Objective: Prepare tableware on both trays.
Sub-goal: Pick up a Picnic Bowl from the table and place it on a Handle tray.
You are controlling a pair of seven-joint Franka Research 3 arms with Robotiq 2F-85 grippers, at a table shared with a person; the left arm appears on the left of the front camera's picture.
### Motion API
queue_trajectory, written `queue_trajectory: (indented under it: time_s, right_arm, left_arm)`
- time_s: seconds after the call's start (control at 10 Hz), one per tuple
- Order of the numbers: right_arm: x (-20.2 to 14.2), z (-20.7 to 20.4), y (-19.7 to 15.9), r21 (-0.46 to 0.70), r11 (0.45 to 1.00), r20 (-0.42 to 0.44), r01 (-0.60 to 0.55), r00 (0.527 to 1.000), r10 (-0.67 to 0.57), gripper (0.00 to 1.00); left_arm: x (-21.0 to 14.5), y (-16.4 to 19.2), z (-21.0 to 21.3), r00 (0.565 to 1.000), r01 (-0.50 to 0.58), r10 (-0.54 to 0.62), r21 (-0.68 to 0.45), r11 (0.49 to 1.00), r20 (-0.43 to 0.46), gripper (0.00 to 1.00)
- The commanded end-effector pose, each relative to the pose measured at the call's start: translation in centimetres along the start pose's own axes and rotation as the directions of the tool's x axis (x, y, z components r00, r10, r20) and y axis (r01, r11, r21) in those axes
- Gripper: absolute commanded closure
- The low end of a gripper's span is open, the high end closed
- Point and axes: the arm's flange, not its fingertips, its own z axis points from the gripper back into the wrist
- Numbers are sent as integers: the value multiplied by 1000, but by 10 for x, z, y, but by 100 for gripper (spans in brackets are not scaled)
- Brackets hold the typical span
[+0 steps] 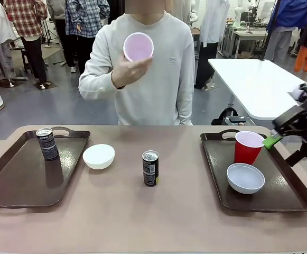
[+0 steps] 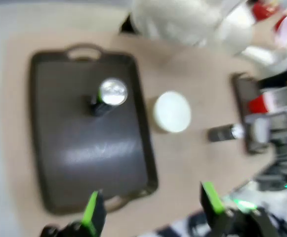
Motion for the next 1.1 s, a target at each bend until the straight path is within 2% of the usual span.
queue_trajectory:
  time_s: [0.0,0.1,0.2,0.3,0.5,0.7,0.8,0.9,1.0]
  right_arm:
    - [-11,14,-28,194,976,-38,95,995,-89,0]
    - [-22,21,-45,263,964,-52,47,998,-35,0]
    - [-32,25,-60,308,950,-74,41,997,-19,0]
    - [-42,30,-76,354,935,-91,35,996,-3,0]
    - [-65,41,-111,425,905,-95,10,995,34,0]
    - [-72,45,-132,459,888,-86,3,995,41,0]
    - [-71,42,-131,419,908,-94,-5,994,49,0]
    - [-76,40,-120,449,893,-80,19,997,19,0]
    - [-76,40,-120,449,893,-80,19,997,19,0]
  left_arm:
    - [17,-29,-10,972,24,15,164,986,-233,0]
    - [23,-48,-18,936,37,41,212,977,-350,0]
    - [28,-66,-25,898,27,69,210,977,-434,0]
    - [32,-83,-35,874,38,86,245,969,-477,0]
    - [40,-119,-68,897,63,93,333,941,-432,0]
    - [41,-141,-105,927,65,72,348,935,-367,0]
    - [34,-144,-106,954,76,24,318,945,-298,0]
    - [38,-141,-91,905,69,63,291,954,-421,0]
    - [38,-141,-91,905,69,63,291,954,-421,0]
